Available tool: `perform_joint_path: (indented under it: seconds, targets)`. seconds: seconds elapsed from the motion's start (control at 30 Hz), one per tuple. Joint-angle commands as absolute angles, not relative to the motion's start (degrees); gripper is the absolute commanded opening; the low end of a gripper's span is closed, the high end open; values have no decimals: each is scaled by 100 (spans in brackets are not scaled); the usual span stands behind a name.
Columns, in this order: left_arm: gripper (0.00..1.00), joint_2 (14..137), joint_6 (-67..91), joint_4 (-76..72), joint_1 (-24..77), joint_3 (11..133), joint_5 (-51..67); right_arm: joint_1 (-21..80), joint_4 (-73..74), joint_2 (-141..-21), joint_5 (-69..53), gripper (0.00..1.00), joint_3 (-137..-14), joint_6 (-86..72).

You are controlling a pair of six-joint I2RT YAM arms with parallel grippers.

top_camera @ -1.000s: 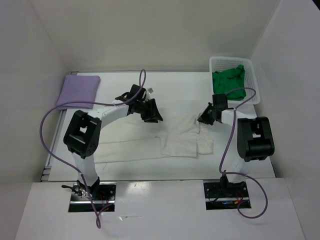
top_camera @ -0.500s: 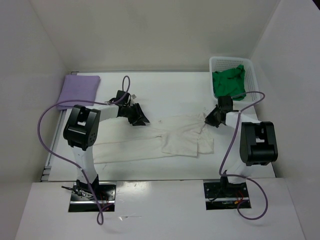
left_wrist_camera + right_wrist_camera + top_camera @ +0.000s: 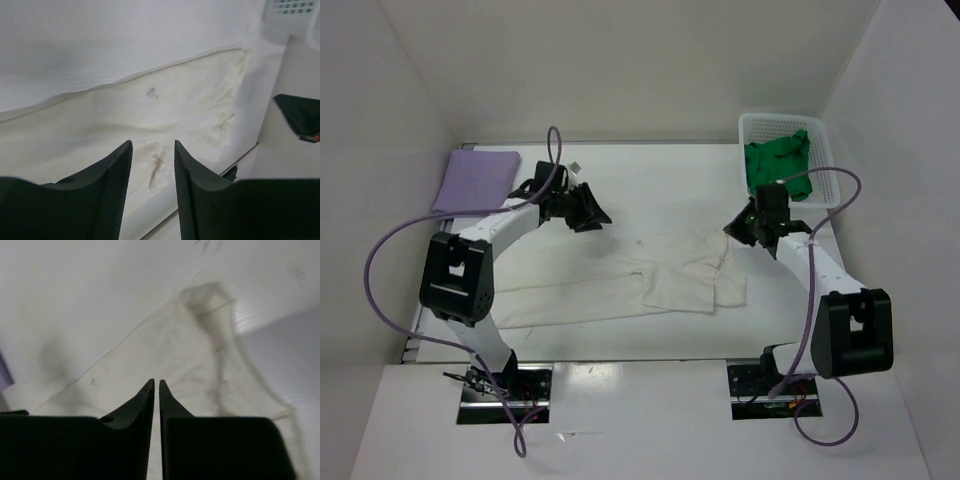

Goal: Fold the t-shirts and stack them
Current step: Fold the other side of the tshirt into a rectangle, then rotate the tshirt 90 degrees

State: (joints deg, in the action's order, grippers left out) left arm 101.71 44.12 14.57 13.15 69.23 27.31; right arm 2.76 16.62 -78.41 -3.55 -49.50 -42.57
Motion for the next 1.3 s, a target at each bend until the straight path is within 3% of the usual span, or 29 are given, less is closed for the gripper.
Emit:
perform_joint_path:
  seconds: [0.0,0.07,0.27,0.4,0.57,0.67,0.73,0.77,0.8,0.87,0.93,1.0,1.1,1.17,1.2,1.23,1.27]
  targets:
    - [47,9546,4167,1503,1318,7093,2698,1193,1970,-7621,-492,9,-4774,-4647]
    - [40,9282,4105,1503,1318,7041,2698,1853,1829,-7698,-553,0,-4423,-4929]
    - [34,8710,3833,1810,1318,6926,2751,2382,1354,-8533,-581,0,-4359,-5247]
    - [34,8474,3832,1872,1318,6873,2804,2382,1283,-9306,-527,0,-4894,-5089]
    - [34,8087,3832,2038,1318,6750,2883,2329,1160,-11384,-527,0,-6404,-5089]
    - [34,7824,3972,2039,1318,6478,2830,2162,1738,-12955,-729,0,-8562,-4861]
    - [34,7630,4112,2039,1371,6259,2760,2092,2595,-13812,-1053,0,-11039,-4625]
    - [34,7577,4113,2039,1371,6197,2708,2092,3002,-14617,-1168,1,-12927,-4545]
    - [34,7507,4174,2161,1441,6196,2707,2144,3415,-14938,-1247,2,-13860,-4422]
    - [34,7428,4175,2328,1441,6196,2488,2320,4593,-15597,-1144,7,-16358,-4009]
    - [35,7217,4175,2391,1441,6196,2339,2320,5244,-15863,-1264,19,-17852,-3938]
    - [38,7041,4175,2452,1285,6257,2276,2320,5159,-15006,-1476,38,-17229,-3842]
    - [39,6987,4079,2645,1038,6407,2127,2601,5107,-13805,-1231,54,-16001,-3306]
    - [40,6987,4008,2733,889,6407,2118,2837,3909,-12864,-1405,54,-13502,-3234]
    - [40,6987,4008,2794,792,6407,2205,2839,3198,-11614,-1519,53,-12334,-3382]
    - [40,6987,3956,2795,582,6259,2284,2839,2581,-11045,-1695,37,-10330,-3601]
    - [39,6987,3955,2795,493,6188,2337,2891,1792,-10569,-1792,28,-9544,-3934]
